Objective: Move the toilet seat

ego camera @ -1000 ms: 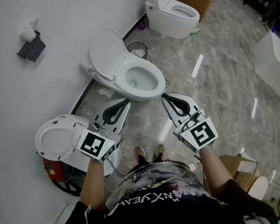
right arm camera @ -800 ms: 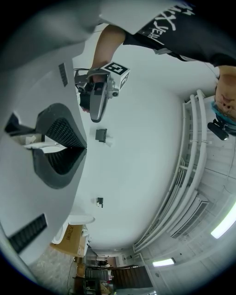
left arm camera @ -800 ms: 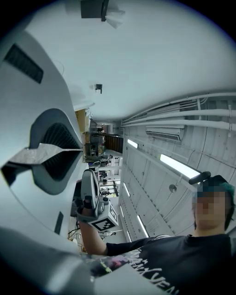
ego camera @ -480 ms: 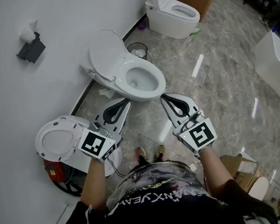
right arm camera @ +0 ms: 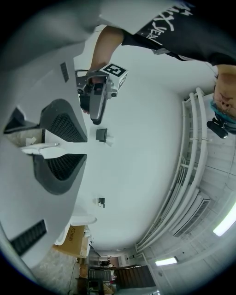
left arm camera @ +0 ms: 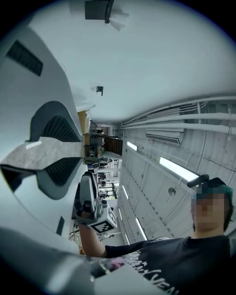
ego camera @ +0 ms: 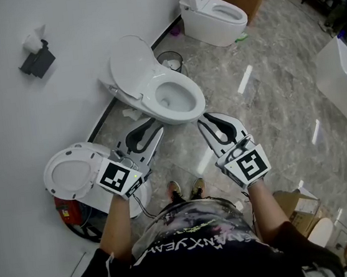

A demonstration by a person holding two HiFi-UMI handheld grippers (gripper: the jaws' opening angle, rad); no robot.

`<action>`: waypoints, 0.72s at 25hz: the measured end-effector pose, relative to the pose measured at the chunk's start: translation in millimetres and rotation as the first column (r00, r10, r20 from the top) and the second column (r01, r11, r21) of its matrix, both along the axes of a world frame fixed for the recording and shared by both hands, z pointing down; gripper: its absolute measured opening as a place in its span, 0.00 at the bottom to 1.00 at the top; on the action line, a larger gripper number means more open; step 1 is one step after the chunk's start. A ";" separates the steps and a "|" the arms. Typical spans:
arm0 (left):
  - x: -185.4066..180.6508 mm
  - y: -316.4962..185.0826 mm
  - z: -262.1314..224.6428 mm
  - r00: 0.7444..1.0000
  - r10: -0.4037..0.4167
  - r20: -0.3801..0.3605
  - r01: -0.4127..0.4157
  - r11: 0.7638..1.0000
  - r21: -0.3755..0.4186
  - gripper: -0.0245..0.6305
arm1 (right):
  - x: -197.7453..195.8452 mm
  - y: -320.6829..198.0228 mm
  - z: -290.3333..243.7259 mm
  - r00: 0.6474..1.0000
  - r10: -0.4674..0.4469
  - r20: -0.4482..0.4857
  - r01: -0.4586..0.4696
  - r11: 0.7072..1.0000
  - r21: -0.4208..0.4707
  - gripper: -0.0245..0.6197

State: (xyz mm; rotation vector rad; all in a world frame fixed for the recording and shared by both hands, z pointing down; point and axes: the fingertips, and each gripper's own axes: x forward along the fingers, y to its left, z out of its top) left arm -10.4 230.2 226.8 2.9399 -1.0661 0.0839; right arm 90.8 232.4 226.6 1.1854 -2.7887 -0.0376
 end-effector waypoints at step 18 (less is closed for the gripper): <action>10.1 9.7 8.2 0.997 0.050 0.057 -0.050 0.999 -0.001 0.56 | 1.6 3.8 1.9 0.999 -0.023 0.025 0.024 1.000 -0.019 0.40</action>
